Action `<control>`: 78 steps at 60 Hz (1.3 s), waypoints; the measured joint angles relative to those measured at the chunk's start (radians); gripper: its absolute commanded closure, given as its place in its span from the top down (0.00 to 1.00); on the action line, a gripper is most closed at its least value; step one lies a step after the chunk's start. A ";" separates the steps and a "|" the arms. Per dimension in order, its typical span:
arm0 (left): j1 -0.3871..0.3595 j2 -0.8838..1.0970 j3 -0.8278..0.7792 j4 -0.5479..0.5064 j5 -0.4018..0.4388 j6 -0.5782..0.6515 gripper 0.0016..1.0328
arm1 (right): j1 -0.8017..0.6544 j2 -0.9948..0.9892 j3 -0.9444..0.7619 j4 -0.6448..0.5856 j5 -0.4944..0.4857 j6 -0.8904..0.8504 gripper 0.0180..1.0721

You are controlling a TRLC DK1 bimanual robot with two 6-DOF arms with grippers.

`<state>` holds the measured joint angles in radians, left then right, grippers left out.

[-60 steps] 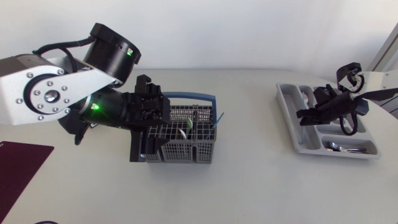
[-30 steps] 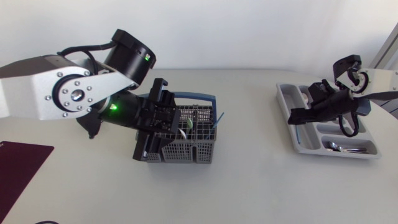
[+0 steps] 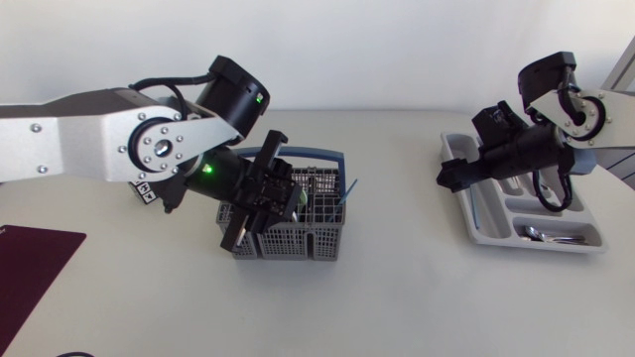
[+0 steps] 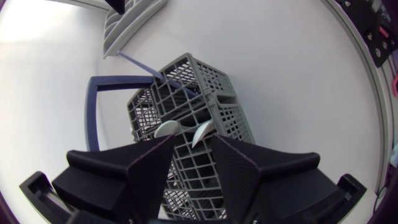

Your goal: Transfer all utensils from the basket to the drawer tray.

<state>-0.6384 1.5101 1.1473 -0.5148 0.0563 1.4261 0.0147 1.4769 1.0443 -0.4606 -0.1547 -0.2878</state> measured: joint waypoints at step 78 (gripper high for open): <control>0.001 -0.148 0.039 -0.072 -0.006 0.079 0.03 | 0.146 -0.179 -0.075 -0.063 0.048 0.026 0.95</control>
<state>-0.6373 1.3617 1.1866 -0.5865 0.0502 1.5047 0.1612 1.2980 0.9691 -0.5236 -0.1066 -0.2619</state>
